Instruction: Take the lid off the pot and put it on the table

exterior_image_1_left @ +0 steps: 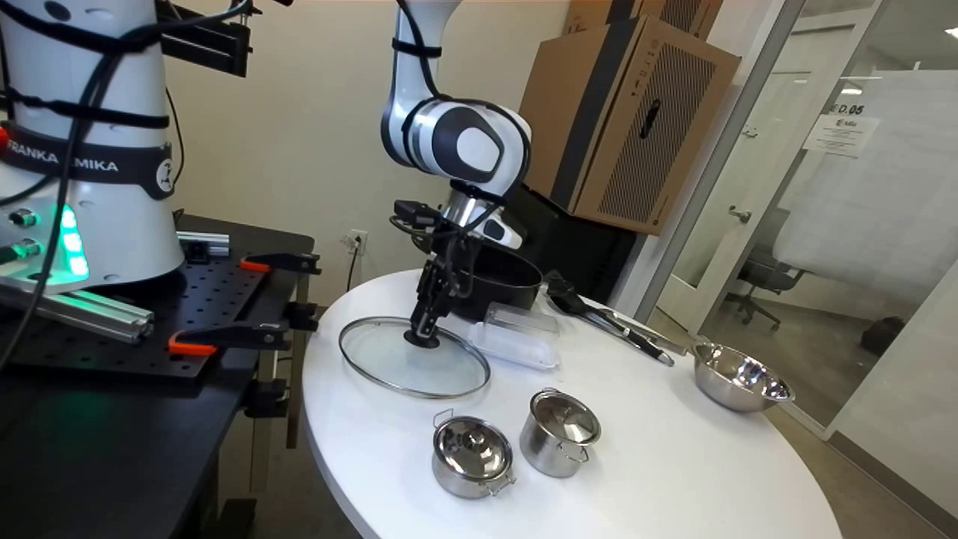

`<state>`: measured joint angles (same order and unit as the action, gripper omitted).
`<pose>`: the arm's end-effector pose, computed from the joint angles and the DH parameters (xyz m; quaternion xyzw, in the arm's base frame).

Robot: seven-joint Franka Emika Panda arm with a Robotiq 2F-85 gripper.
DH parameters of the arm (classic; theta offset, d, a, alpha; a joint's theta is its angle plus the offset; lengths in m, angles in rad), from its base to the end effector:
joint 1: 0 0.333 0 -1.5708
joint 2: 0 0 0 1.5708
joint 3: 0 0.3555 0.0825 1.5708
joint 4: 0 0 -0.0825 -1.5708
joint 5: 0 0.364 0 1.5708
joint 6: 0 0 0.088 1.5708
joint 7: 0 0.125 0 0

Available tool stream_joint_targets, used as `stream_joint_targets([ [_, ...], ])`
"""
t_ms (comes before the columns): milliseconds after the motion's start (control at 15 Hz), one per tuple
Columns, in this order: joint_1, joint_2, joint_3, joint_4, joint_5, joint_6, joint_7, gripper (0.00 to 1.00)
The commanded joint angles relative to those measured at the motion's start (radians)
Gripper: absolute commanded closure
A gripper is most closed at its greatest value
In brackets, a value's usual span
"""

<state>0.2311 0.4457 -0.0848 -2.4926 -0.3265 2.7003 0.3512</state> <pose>0.4316 0.0685 0.1363 0.9889 0.0552 -0.0981 0.0971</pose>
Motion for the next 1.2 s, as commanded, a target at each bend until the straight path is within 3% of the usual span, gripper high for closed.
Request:
stream_joint_targets([
  [0,0.051,0.042,-0.049,0.044,-0.013,0.028,0.045,0.76],
  [267,0.069,0.062,-0.058,0.074,-0.002,0.015,0.044,0.76],
  [333,0.071,0.061,-0.056,0.073,0.0,0.011,0.04,0.26],
  [400,0.073,0.058,-0.055,0.07,0.0,0.013,0.038,0.25],
  [600,0.071,0.051,-0.047,0.064,0.01,0.013,0.029,0.05],
  [867,0.067,-0.002,-0.032,0.026,0.02,0.012,0.011,0.0],
  [1133,0.069,-0.174,0.008,-0.102,0.012,0.033,-0.009,0.0],
])
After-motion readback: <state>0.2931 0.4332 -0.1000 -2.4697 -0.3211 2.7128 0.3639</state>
